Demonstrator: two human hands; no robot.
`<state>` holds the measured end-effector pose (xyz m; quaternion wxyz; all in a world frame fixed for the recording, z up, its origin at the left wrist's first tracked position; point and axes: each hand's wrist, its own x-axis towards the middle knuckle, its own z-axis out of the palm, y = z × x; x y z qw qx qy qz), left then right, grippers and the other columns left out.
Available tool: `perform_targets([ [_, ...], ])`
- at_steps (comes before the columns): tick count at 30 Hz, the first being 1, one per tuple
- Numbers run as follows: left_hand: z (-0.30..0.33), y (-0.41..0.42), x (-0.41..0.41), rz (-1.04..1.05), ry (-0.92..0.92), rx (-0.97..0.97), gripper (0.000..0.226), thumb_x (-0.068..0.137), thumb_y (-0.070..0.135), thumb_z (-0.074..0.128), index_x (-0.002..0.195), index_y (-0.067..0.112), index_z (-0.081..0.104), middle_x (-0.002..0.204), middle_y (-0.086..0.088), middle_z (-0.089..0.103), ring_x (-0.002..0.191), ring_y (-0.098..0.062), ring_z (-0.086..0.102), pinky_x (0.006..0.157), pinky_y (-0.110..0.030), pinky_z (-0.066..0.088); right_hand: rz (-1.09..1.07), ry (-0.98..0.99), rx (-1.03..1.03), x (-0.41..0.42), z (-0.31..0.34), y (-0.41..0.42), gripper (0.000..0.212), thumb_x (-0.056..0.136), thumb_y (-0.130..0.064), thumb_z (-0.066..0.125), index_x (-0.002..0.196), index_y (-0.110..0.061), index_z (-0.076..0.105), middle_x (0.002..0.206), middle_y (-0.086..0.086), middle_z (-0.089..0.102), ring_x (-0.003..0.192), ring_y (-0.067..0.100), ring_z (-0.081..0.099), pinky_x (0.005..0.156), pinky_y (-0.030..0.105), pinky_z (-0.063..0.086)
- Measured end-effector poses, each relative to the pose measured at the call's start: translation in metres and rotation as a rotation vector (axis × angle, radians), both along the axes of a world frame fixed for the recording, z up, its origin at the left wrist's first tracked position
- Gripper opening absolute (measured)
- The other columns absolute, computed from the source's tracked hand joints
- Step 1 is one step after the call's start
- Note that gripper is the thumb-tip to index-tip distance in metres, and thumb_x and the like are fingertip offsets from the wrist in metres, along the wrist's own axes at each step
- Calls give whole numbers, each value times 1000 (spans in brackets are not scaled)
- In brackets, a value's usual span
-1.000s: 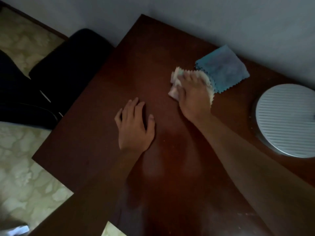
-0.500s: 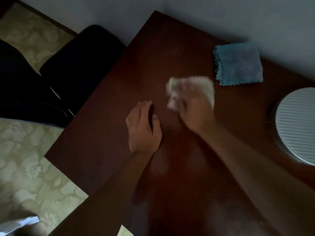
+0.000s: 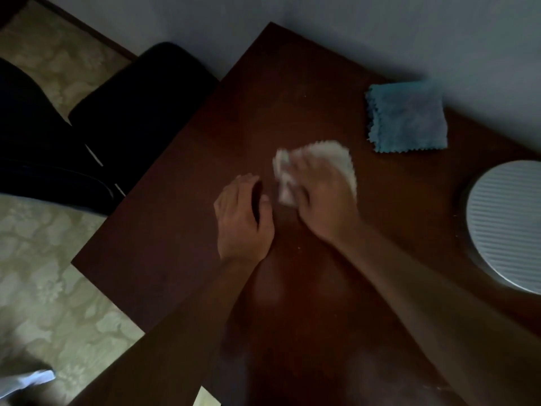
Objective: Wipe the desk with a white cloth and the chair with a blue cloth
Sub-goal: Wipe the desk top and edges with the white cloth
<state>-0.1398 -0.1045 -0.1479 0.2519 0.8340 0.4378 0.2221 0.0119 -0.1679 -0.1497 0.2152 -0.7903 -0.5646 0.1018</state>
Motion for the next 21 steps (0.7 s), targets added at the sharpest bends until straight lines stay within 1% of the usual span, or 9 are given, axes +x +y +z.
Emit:
perform_targets([
  [2, 1, 1, 1, -13, -8, 8, 37, 92, 28, 47, 116, 8, 67, 130, -7, 61, 130, -24, 49, 112, -40, 31, 60, 53, 17, -32, 0, -41, 37, 99, -19, 48, 134, -15, 57, 144, 6, 50, 139, 23, 40, 116, 44, 30],
  [5, -1, 1, -1, -22, -12, 10, 34, 88, 25, 54, 114, 9, 69, 131, -7, 62, 131, -25, 49, 113, -44, 32, 121, 69, -29, -45, 4, -68, 38, 98, -24, 43, 131, -17, 60, 142, 3, 52, 139, 19, 40, 116, 39, 29],
  [8, 0, 1, -3, -18, -3, -9, 35, 82, 17, 61, 115, 10, 69, 132, -7, 61, 133, -26, 47, 114, -39, 28, 105, -12, -66, -14, 4, -42, 40, 100, -27, 44, 139, -20, 52, 150, 4, 43, 144, 22, 31, 118, 41, 23],
  [10, 3, 2, -5, -19, 14, -60, 35, 83, 12, 63, 118, 12, 68, 136, -3, 59, 136, -22, 43, 114, -32, 22, 21, -60, -91, 7, 3, -16, 42, 102, -28, 42, 142, -19, 47, 153, 7, 38, 146, 25, 24, 119, 42, 21],
  [12, 7, 5, -10, -41, 38, -101, 36, 86, 11, 63, 121, 15, 67, 139, 1, 57, 138, -16, 40, 113, -26, 19, -51, -68, -96, 8, 1, -5, 42, 103, -28, 39, 143, -18, 46, 154, 5, 37, 147, 25, 22, 119, 40, 19],
  [15, 12, 5, -32, -124, 97, -72, 36, 90, 10, 59, 125, 16, 65, 139, 1, 57, 137, -16, 40, 114, -28, 25, -47, -37, -57, -28, -2, -21, 40, 102, -25, 41, 140, -17, 49, 151, 5, 42, 145, 25, 28, 118, 43, 22],
  [18, 15, -10, -68, -170, 140, -15, 37, 92, 6, 57, 127, 11, 64, 139, -3, 57, 138, -21, 42, 113, -25, 22, 3, -6, -23, -91, -2, -73, 42, 101, -26, 37, 140, -16, 51, 149, 6, 44, 142, 25, 34, 117, 47, 28],
  [19, 14, -16, -81, -187, 150, -2, 37, 91, 4, 58, 128, 9, 64, 139, -5, 57, 138, -22, 42, 113, -27, 23, 22, 18, -8, -116, -1, -95, 42, 101, -26, 36, 140, -17, 51, 150, 5, 43, 142, 24, 34, 117, 46, 28],
  [21, 11, -28, -104, -230, 163, 34, 39, 89, 2, 59, 128, 6, 64, 139, -9, 57, 138, -27, 43, 114, -37, 30, 88, 70, -8, -165, -1, -142, 41, 101, -25, 38, 139, -20, 52, 152, 0, 40, 144, 19, 30, 117, 44, 28],
])
